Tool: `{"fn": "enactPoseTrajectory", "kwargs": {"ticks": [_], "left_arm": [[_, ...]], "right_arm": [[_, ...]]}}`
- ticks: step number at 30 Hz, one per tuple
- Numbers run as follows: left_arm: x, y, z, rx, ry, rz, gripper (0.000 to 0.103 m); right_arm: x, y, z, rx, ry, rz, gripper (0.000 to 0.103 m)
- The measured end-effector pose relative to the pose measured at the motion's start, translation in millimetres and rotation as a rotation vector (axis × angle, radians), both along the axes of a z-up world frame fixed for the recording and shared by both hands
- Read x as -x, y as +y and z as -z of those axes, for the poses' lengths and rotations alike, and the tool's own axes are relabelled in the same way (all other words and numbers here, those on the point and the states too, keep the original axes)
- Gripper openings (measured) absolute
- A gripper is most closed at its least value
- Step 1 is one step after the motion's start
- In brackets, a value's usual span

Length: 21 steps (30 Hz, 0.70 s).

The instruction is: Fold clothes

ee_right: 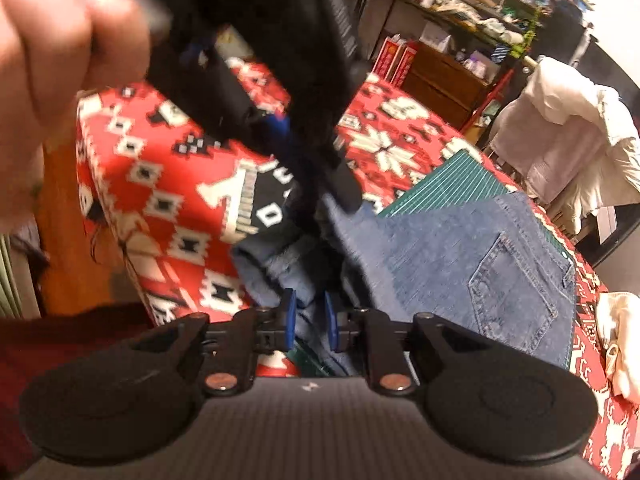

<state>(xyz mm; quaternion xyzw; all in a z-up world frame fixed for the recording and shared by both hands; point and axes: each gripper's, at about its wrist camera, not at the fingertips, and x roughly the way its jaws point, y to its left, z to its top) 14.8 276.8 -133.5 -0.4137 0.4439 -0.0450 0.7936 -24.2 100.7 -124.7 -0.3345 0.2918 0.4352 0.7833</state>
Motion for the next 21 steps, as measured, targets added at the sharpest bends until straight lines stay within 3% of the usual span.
{"fn": "enactPoseTrajectory", "kwargs": {"ticks": [10, 16, 21], "left_arm": [[0, 0, 5, -0.009, 0.017, 0.009, 0.008], [0, 0, 6, -0.011, 0.019, 0.019, 0.008], [1, 1, 8, -0.005, 0.022, 0.022, 0.008]], "right_arm": [[7, 20, 19, 0.022, -0.068, -0.031, 0.02], [3, 22, 19, 0.009, -0.043, -0.008, 0.024], [8, 19, 21, 0.022, -0.102, -0.01, 0.029]]}}
